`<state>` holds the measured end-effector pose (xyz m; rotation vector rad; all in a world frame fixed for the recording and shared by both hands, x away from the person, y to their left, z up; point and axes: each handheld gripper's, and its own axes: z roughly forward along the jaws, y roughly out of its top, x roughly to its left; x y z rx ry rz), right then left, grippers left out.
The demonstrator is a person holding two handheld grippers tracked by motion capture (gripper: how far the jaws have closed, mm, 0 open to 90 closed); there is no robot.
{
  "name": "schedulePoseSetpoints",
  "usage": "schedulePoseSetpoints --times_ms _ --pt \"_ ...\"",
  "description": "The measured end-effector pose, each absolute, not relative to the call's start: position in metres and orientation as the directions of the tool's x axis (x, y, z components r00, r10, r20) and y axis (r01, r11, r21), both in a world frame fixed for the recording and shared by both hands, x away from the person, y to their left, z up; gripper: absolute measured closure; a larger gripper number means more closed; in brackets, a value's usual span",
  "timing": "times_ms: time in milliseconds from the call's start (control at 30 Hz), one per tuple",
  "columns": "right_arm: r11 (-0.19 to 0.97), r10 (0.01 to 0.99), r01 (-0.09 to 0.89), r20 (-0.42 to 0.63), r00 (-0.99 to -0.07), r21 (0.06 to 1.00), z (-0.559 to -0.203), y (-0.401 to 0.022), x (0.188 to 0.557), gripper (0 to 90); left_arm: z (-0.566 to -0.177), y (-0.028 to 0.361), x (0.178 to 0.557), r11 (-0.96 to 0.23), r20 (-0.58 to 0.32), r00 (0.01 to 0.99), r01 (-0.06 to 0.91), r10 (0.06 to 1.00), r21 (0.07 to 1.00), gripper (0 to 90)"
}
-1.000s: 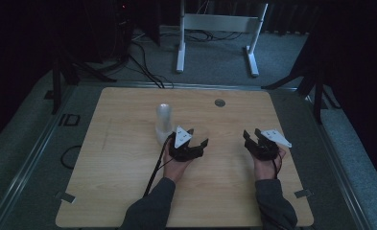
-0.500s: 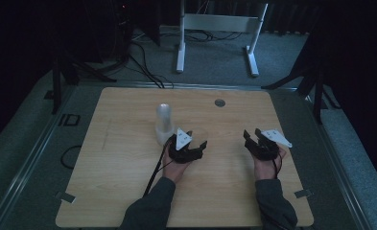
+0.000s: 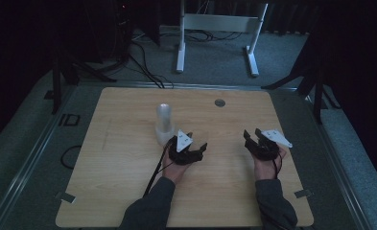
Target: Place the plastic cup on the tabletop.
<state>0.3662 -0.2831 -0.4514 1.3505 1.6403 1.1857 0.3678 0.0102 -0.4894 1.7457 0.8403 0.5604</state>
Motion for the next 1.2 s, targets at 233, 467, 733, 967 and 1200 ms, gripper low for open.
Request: schedulePoseSetpoints --times_ms 233,467,733,967,1200 --pt "0.041 0.974 0.341 0.038 -0.221 0.939 -0.451 -0.283 0.366 48.2 -0.493 0.009 0.364 -0.21 -0.025 0.657 0.276 0.753 0.938 26.5" --pt "0.041 0.974 0.34 0.038 -0.223 0.94 -0.451 -0.283 0.366 47.8 -0.493 0.008 0.364 -0.22 -0.04 0.65 0.314 0.759 0.924 16.7" --pt "0.04 0.974 0.339 0.039 -0.222 0.94 -0.451 -0.283 0.366 47.3 -0.495 0.011 0.365 -0.232 -0.057 0.646 0.353 0.761 0.906 14.7" --pt "0.04 0.973 0.339 0.04 -0.225 0.94 -0.451 -0.283 0.366 46.8 -0.495 0.016 0.364 -0.238 -0.067 0.656 0.364 0.752 0.9 14.7" --pt "0.04 0.973 0.339 0.041 -0.229 0.94 -0.452 -0.283 0.366 46.2 -0.496 0.024 0.358 -0.228 -0.084 0.658 0.374 0.748 0.899 14.7"
